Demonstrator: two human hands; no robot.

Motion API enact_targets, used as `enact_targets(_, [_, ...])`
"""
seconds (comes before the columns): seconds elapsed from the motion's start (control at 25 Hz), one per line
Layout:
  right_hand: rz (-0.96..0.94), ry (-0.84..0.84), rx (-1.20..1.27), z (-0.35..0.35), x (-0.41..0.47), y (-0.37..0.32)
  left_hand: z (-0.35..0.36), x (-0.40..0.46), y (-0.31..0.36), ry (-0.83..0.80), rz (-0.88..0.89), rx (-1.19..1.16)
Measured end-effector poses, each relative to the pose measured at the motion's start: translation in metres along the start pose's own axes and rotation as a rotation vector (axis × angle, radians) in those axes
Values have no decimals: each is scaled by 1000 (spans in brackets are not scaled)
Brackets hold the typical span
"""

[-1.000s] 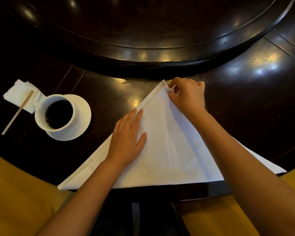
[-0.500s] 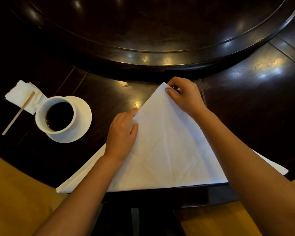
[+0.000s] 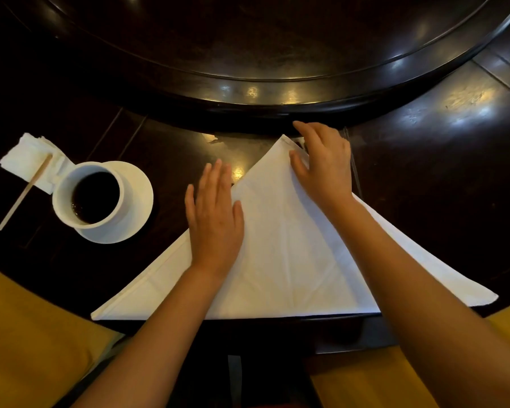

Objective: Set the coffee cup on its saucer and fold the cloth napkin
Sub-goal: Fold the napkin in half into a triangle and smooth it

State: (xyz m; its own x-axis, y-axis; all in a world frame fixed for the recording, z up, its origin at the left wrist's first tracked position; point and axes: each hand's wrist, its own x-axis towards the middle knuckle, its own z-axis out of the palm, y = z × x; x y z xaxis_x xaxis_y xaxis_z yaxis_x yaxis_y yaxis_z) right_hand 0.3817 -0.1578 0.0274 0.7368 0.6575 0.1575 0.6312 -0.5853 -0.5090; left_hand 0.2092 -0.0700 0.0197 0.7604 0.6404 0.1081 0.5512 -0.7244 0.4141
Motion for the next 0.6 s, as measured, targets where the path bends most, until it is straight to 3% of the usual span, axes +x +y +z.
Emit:
enact_targets(0.08, [-89,6,-85,-1,-37,-5,5,-21,18,-92,103,107])
enact_targets(0.2, [-57,-161,-109,6,-99,-11,27,-54,32,-243,225,241])
enact_targets(0.6, [141,-290,-335,-11,-191,14,33,-58,29,-316,205,341])
